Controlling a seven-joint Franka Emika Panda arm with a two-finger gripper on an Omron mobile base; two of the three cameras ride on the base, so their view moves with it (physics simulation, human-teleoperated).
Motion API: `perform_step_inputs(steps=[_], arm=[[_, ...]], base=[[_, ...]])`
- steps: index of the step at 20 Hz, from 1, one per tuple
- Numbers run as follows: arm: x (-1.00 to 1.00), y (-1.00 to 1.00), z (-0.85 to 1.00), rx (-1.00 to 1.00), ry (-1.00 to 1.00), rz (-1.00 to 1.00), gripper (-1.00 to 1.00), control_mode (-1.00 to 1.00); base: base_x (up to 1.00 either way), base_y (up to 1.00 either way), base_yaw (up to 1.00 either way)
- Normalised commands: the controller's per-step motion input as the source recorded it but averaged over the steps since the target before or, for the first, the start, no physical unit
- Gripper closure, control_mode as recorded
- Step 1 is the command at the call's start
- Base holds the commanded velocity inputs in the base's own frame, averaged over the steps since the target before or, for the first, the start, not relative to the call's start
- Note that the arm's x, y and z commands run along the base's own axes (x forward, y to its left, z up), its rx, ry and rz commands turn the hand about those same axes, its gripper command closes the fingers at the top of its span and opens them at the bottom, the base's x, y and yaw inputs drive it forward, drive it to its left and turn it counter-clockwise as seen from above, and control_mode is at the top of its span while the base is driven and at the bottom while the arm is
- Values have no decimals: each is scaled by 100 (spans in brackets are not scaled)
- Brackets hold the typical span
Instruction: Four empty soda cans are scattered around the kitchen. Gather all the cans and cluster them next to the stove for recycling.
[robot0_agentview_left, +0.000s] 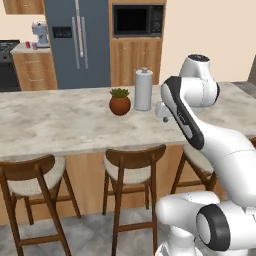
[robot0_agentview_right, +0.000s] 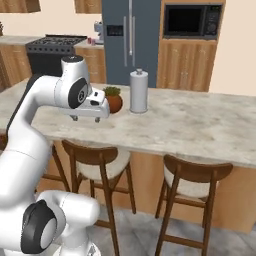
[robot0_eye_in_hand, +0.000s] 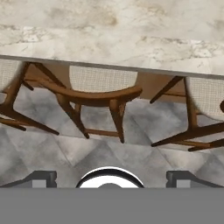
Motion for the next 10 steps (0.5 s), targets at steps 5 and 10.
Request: perform_step_inputs(steps=[5,10], arm=[[0,0,0,0,0,0,-100,100],[0,0,0,0,0,0,-100,100]], base=[[-20,-81,0],[-13,-80,0]])
